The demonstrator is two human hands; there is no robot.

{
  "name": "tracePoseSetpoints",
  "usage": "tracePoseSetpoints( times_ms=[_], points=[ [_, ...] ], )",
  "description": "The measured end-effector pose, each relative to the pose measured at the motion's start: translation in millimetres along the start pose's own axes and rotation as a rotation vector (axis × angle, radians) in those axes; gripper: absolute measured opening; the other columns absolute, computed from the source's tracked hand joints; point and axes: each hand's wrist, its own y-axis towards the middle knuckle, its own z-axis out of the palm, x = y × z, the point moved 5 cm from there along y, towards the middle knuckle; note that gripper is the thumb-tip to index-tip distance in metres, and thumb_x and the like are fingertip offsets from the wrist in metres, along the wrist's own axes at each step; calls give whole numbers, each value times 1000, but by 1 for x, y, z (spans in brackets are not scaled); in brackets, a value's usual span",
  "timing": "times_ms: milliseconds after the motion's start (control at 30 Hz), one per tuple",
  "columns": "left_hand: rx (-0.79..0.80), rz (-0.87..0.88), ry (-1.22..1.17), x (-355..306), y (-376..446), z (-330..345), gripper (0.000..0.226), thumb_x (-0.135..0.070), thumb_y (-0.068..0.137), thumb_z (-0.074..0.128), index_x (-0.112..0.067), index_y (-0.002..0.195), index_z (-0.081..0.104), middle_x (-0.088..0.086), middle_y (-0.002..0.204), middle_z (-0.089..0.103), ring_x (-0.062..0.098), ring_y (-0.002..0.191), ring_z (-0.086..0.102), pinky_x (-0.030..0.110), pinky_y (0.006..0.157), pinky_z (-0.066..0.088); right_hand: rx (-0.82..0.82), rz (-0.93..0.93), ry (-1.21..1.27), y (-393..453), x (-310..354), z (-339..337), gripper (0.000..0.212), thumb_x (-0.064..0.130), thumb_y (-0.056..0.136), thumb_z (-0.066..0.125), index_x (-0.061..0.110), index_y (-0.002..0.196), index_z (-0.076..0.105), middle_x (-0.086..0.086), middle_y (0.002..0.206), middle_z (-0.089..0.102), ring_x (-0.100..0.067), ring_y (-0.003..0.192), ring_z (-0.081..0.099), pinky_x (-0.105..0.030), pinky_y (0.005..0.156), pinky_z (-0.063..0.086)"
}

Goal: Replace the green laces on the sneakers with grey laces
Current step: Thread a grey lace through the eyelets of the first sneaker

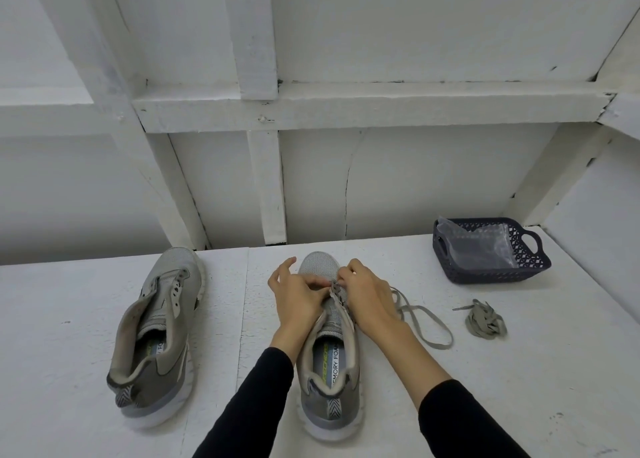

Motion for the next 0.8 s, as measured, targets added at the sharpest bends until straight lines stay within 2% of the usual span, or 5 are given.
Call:
tracePoseSetpoints(
  times_ms=[233,367,567,700,800],
  points=[
    [100,32,150,-9,-2,3,12,-13,89,64,-21,87,73,6,138,30,26,126,24,26,91,35,7,208,516,5,-16,12,14,15,96,53,12,95,67,-2,103,63,-19,97,58,-26,75,39],
    [158,27,86,-11,4,5,21,-1,90,56,-18,79,63,4,127,28,27,113,50,16,86,35,40,246,648,6,-19,11,20,17,101,42,17,113,59,-5,100,65,-21,96,60,-33,82,46],
    [-128,-125,-198,-7,1,-10,13,3,96,48,1,91,61,13,118,39,7,79,51,4,66,39,108,204,686,7,-16,8,27,21,102,42,25,119,62,4,98,61,-12,92,54,-24,78,37],
    [-113,-67,-383,-6,1,-13,11,-14,95,59,-20,87,63,5,107,58,18,96,61,18,78,47,140,202,742,13,-9,9,23,26,97,54,24,115,68,5,103,67,-7,94,55,-21,78,38],
    [-31,-36,-351,-8,1,-9,4,-15,91,65,-19,90,67,2,104,64,6,96,59,8,74,43,90,258,808,15,-7,14,16,23,94,61,16,99,74,1,90,70,-12,85,60,-20,73,44]
  ],
)
